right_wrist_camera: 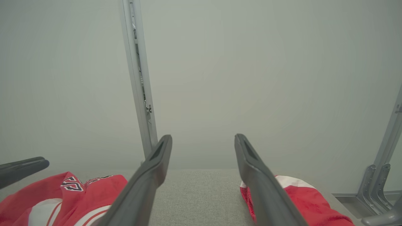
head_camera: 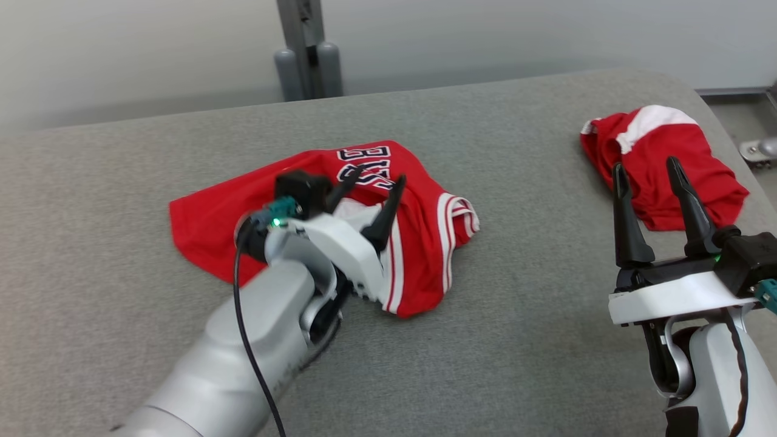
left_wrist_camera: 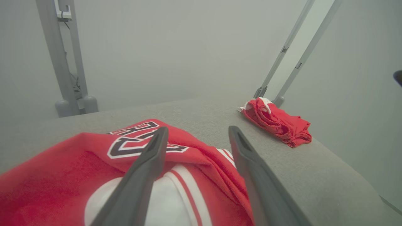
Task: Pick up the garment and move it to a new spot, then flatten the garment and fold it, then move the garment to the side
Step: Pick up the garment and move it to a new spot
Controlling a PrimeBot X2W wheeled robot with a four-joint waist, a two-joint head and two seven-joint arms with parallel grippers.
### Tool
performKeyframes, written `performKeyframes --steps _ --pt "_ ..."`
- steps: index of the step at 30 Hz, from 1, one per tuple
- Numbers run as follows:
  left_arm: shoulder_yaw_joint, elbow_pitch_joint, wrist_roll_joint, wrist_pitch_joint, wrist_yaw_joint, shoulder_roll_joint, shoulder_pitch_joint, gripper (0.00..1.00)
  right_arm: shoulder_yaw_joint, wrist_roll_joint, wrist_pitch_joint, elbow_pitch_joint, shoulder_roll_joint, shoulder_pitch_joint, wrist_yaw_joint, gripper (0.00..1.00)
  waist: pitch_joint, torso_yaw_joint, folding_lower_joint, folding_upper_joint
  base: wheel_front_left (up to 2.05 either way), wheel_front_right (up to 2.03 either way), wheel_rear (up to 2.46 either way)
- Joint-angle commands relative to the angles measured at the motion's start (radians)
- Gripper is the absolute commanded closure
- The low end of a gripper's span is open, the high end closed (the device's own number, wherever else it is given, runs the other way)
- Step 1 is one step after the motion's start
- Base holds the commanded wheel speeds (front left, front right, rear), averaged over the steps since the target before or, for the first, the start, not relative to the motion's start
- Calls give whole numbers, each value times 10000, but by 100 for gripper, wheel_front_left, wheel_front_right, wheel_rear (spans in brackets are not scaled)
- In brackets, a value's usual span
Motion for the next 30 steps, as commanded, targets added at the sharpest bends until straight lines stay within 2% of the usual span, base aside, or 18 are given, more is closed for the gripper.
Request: performKeyframes --steps 1,8,10,15,23,30 --pt "174 -37 242 -60 97 67 -271 0 -26 -81 -38 -40 -32 82 3 0 -169 275 0 0 0 0 0" --pt "2367 -1342 2706 -38 702 1001 273 0 -13 -185 -38 -40 -119 408 3 0 -745 1286 0 0 0 0 0" --pt "3344 -2181 3604 -39 879 1418 1038 0 6 -200 -38 -68 -135 615 1 0 -949 1678 0 0 0 0 0" --pt "4921 -3477 4619 -41 982 1770 2664 0 51 -194 -38 -18 -211 869 3 0 -1118 2170 0 0 0 0 0" --pt "7068 -4971 5798 -41 408 1192 5131 0 331 -203 -38 128 -252 1153 3 0 -1279 2487 0 0 0 0 0" --pt "8058 -6018 7059 -42 -210 407 6617 0 556 -179 -38 245 -195 1371 1 0 -1418 2447 0 0 0 0 0"
